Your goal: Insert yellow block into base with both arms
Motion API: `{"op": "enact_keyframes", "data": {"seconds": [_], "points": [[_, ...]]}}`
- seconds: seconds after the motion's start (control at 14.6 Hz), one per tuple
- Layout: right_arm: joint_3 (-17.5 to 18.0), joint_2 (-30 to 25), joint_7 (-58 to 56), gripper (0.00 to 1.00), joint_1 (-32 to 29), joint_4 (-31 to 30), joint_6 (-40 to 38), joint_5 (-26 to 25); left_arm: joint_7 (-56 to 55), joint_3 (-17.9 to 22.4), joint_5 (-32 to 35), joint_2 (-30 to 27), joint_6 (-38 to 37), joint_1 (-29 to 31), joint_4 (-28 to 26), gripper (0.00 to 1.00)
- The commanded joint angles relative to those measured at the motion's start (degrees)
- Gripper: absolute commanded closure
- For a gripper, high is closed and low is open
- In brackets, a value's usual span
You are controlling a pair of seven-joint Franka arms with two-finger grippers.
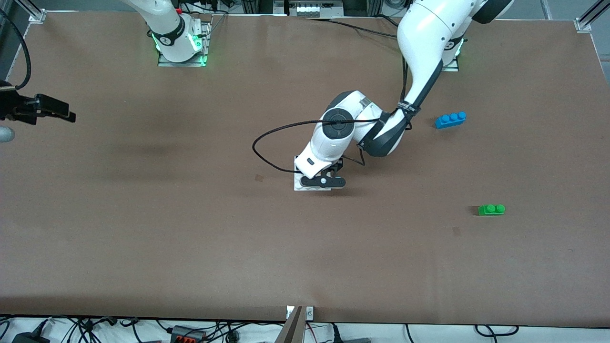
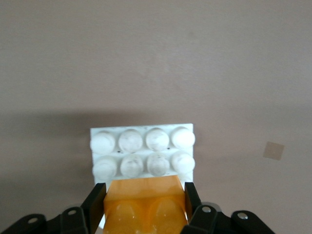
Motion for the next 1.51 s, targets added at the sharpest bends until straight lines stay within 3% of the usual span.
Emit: {"op": "enact_keyframes", "data": {"seconds": [0.0,0.21,0.41,0.48,0.82,1.03,1.44], "points": [[6.6,-3.1,-0.7,0.0,-8.1,-3.2,0.2,-1.0,-1.4,1.3,1.2,0.8,0.2,-1.6,1.4,0.41],[8.0,-9.2,-0.8,0.0,-12.7,-7.1,6.3,-1.0,-3.2,1.6,1.7,-0.2,3.3,-1.6,-1.6,0.41],[16.3,-13.4,0.1,0.0,-15.7,-11.6,8.4,-8.8,-3.8,2.4,1.8,-2.4,5.8,-2.4,-5.4,0.41],[17.5,-13.4,1.3,0.0,-15.7,-11.7,8.7,-9.6,-3.8,2.8,1.8,-2.9,6.9,-2.5,-6.9,0.41],[16.4,-11.8,6.7,0.0,-13.6,-10.7,8.3,-8.1,-6.1,3.0,1.9,-3.5,9.4,-2.6,-9.4,0.41],[12.2,-11.3,6.0,0.0,-13.1,-10.7,9.0,-1.3,-6.1,3.0,1.8,-3.7,9.2,-2.6,-9.9,0.41],[12.6,-10.7,6.0,0.0,-12.5,-10.5,9.4,-3.3,-6.1,3.1,1.9,-3.7,9.2,-2.7,-11.1,0.41]]}}
